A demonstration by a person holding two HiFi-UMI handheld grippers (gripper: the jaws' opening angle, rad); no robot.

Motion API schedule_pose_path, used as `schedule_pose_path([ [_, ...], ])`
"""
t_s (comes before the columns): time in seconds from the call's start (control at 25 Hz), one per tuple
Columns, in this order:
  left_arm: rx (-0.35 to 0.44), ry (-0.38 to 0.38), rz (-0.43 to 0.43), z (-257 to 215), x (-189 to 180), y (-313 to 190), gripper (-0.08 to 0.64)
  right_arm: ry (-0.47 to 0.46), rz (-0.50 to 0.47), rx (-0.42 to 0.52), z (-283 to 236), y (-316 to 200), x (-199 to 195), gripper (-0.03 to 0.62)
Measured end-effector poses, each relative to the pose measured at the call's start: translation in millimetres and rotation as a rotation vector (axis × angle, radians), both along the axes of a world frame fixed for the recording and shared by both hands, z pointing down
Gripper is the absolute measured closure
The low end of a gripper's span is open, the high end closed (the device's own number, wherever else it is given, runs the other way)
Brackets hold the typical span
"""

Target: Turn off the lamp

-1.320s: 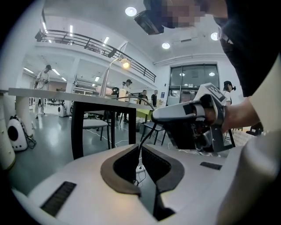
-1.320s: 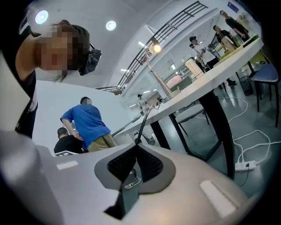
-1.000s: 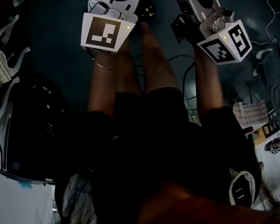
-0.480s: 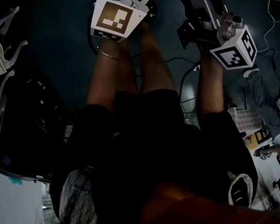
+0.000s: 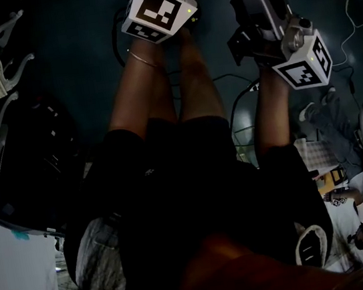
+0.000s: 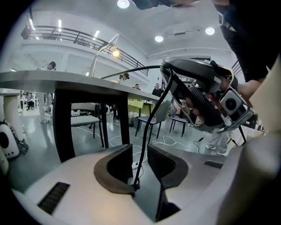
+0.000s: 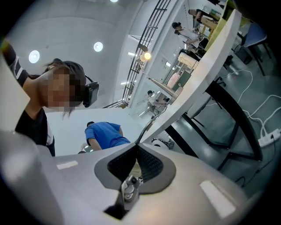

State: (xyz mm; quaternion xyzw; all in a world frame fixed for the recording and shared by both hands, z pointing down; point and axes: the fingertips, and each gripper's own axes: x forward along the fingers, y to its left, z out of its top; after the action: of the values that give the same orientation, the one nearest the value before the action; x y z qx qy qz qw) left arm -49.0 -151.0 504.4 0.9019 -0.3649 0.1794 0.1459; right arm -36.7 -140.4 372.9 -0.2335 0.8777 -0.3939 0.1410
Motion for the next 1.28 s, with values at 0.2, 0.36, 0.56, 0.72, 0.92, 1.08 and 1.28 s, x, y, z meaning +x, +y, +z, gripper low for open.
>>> schedule_pose_path([
  [0.2,-0.012,0.003,0.028,11.8,11.2,1.6,0.469,-0.021,-0.013,-0.011,1.2,3.0,-1.2,0.58],
  [0.36,-0.04,0.03,0.032,20.1,17.6,3.4,0.469,-0.022,-0.016,-0.001,-0.6,4.0,-0.1,0.58],
  [0.56,-0.06,0.085,-0.011,17.6,14.0,-1.8,0.471,0.022,-0.009,0.017,3.2,3.9,1.9,0.58],
  [0.72,-0.052,0.067,-0.005,17.2,11.8,-3.3,0.48,0.018,0.001,0.016,4.0,2.7,3.8,0.58],
  [0.92,-0.037,0.059,0.026,16.5,17.2,-3.2,0.506,0.007,-0.005,0.017,2.0,3.8,2.7,0.58],
  [1.08,-0.039,0.043,0.041,19.7,20.3,-3.8,0.506,-0.006,-0.008,0.016,0.7,3.2,1.8,0.58],
  [1.28,-0.064,0.048,0.032,21.5,19.0,-4.4,0.545,0.008,-0.003,0.016,2.9,2.8,3.8,0.58],
])
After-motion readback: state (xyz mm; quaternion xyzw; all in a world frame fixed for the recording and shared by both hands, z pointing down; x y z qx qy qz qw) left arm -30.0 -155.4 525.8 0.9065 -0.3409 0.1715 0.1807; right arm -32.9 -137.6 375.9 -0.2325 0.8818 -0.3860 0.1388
